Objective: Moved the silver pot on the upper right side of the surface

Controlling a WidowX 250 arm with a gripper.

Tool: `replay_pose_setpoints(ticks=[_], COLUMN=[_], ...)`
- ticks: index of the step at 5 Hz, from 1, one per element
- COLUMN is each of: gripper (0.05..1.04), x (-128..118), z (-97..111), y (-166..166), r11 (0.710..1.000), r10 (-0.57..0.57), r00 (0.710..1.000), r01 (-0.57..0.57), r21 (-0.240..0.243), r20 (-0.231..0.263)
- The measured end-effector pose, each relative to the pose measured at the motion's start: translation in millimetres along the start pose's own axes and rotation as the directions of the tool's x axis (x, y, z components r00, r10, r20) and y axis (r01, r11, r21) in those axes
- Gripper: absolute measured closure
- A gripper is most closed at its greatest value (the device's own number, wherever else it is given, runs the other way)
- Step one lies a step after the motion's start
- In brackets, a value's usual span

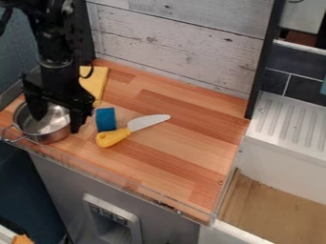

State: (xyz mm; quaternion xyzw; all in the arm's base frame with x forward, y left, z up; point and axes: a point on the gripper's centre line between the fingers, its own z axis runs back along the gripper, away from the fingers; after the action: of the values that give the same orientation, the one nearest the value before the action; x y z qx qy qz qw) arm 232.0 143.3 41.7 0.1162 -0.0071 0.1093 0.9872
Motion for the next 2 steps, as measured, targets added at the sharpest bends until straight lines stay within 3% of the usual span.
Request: replay_pose_setpoints(ticks=[1,2], gripper=[0.083,0.083], x=[-3.8,-3.1], z=[-22.0,-34.0], y=[1.6,3.0], r11=[1.0,1.0], r10=[-0.007,-0.004], r00=[0.999,0.997], r01=[0.008,0.006], r21=[0.014,0.02], r20=[-0.052,-0.074])
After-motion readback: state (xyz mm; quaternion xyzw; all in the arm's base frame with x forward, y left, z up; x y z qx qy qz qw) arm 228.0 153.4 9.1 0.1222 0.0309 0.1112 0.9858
